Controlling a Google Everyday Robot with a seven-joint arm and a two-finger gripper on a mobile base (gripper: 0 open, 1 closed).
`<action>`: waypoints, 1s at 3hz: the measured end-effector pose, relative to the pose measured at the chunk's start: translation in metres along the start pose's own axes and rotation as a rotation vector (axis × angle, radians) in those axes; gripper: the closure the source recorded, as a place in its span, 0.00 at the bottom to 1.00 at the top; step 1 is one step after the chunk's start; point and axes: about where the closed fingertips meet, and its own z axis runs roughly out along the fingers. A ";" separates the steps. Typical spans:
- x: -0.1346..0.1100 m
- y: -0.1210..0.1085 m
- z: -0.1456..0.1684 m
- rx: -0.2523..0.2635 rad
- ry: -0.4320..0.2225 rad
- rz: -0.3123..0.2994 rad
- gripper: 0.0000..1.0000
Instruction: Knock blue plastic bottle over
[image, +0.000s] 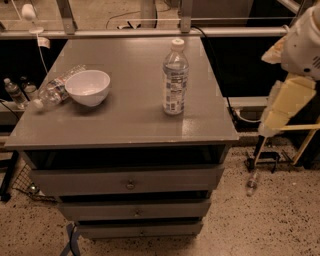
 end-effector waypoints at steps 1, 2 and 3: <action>-0.036 -0.027 0.024 -0.006 -0.096 -0.021 0.00; -0.067 -0.050 0.055 -0.035 -0.221 -0.021 0.00; -0.084 -0.070 0.087 -0.070 -0.350 0.018 0.00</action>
Offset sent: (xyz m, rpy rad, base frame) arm 0.1269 0.0943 -0.0370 0.3685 -0.0339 0.1397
